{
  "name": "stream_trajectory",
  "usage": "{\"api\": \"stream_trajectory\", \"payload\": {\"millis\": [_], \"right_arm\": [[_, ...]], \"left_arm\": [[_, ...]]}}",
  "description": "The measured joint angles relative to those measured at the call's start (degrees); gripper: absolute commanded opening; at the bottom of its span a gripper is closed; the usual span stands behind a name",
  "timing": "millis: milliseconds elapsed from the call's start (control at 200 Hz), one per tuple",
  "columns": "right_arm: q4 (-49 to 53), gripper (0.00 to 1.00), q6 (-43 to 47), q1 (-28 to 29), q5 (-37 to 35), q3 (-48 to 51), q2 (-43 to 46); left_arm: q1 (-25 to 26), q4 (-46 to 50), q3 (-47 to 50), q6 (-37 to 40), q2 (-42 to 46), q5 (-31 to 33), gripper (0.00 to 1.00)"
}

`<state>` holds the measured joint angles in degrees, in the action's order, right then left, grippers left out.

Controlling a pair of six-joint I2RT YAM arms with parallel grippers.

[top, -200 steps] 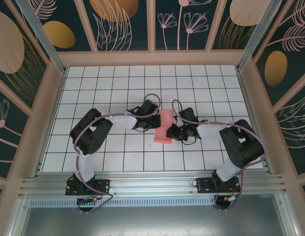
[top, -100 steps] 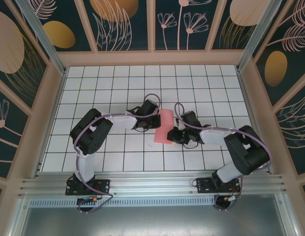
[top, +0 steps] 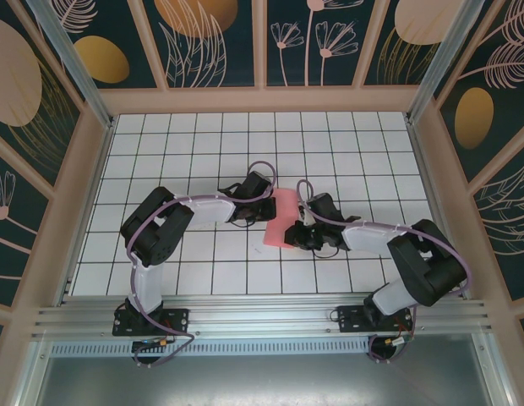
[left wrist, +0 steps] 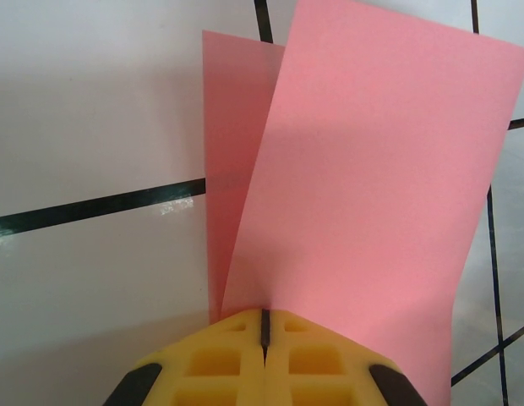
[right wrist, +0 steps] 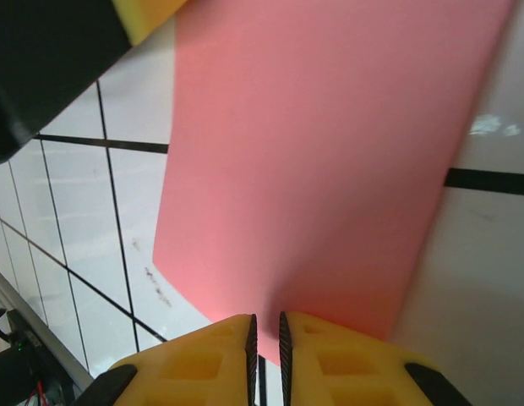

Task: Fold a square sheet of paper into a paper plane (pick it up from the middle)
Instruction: Fold the square sheet of paper in half at the center of the table.

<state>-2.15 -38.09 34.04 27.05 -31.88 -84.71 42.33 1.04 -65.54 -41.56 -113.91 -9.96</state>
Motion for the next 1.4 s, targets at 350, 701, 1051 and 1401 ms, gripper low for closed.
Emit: {"api": "stream_trajectory", "payload": {"millis": [350,701,1051,1401], "right_arm": [[-3.67,0.18,-2.32,-0.2,0.24,2.56,-1.73],[-1.27,0.19,-2.58,-0.2,-0.59,2.71,4.44],[0.52,0.19,-2.08,-0.52,-1.75,1.79,-0.02],[5.03,0.19,2.19,-7.87,-2.91,-4.85,1.92]], "left_arm": [[0.0,0.02,-0.04,0.22,-0.09,-0.02,0.04],[0.0,0.02,-0.04,0.44,-0.09,-0.04,0.04],[0.0,0.04,-0.15,0.48,-0.15,-0.09,0.03],[0.0,0.04,-0.17,0.87,-0.15,-0.22,0.03]]}}
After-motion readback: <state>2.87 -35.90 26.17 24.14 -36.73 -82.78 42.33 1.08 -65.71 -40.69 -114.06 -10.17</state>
